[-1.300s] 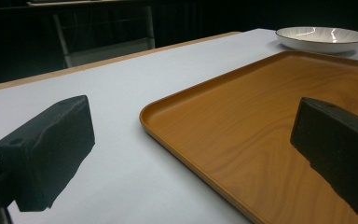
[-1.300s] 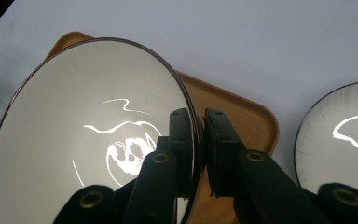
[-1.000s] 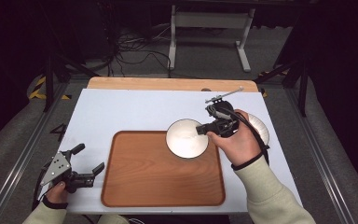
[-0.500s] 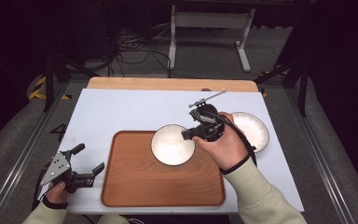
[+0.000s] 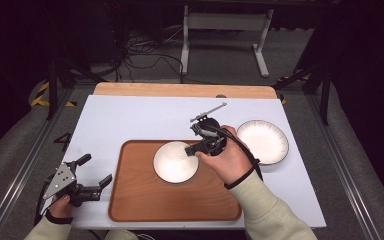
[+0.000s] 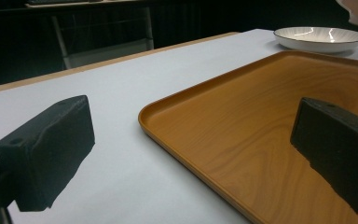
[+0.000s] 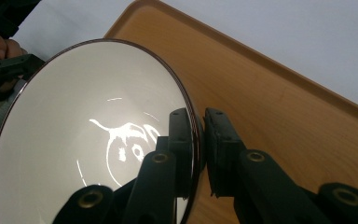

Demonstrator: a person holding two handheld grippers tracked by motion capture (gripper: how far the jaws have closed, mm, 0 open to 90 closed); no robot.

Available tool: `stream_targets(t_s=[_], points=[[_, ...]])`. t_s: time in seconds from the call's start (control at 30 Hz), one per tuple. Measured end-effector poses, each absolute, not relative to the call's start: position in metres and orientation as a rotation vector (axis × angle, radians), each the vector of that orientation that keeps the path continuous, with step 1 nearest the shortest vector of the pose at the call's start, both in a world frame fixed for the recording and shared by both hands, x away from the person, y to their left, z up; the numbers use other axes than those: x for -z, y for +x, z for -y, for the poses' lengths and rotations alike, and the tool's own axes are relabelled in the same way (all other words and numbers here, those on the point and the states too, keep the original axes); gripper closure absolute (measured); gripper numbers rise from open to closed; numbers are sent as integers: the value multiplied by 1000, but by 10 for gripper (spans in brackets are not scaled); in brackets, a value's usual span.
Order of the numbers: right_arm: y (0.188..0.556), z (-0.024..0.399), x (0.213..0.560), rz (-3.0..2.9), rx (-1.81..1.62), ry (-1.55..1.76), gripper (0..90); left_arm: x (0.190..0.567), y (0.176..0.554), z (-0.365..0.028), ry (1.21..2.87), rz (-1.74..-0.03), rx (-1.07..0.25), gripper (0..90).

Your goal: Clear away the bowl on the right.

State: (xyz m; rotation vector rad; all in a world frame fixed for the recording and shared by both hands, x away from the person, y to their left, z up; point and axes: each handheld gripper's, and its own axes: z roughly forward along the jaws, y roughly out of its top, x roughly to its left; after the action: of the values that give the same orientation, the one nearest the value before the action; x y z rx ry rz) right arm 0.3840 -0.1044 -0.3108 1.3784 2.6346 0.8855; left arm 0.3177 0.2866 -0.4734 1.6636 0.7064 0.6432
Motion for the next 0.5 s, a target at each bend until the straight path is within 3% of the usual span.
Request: stream_targets(t_s=[0.5], points=[[396,98,350,-2657,-813,1413,818,473,317,-287,1668,-693,-640,3]])
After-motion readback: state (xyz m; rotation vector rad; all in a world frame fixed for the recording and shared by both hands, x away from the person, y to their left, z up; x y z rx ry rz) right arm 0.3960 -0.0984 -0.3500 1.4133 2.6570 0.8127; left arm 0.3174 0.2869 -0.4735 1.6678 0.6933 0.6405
